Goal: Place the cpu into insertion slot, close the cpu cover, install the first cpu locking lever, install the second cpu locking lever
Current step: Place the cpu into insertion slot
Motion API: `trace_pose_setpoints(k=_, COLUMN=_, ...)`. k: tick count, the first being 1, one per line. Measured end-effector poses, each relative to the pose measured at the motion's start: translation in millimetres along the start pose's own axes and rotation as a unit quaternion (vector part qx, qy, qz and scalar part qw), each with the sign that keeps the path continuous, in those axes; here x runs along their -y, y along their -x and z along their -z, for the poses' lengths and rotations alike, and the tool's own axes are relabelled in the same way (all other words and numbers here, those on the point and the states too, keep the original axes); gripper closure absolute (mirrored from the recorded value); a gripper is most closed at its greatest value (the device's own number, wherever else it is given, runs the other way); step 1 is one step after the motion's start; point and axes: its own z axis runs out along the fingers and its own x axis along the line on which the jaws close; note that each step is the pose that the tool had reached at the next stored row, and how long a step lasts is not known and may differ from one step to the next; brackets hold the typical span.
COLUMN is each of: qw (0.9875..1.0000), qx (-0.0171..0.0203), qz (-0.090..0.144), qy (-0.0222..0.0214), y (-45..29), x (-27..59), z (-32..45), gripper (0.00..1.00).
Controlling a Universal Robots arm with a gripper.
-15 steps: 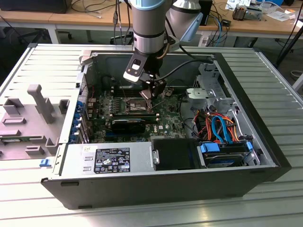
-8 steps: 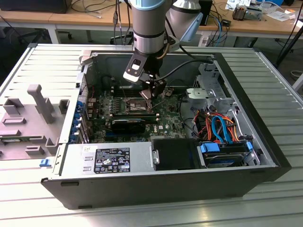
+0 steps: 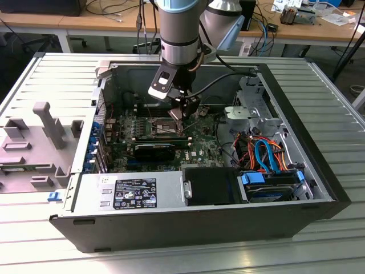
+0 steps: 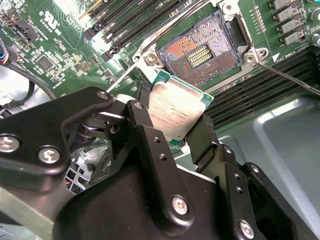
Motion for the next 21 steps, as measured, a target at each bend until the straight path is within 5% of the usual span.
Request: trace_pose_setpoints(k=21, qw=1.0000, qx=0.0007, qz=-0.008, qy=0.0002, y=0.0, x=0.1, z=-1.5, gripper=0.46)
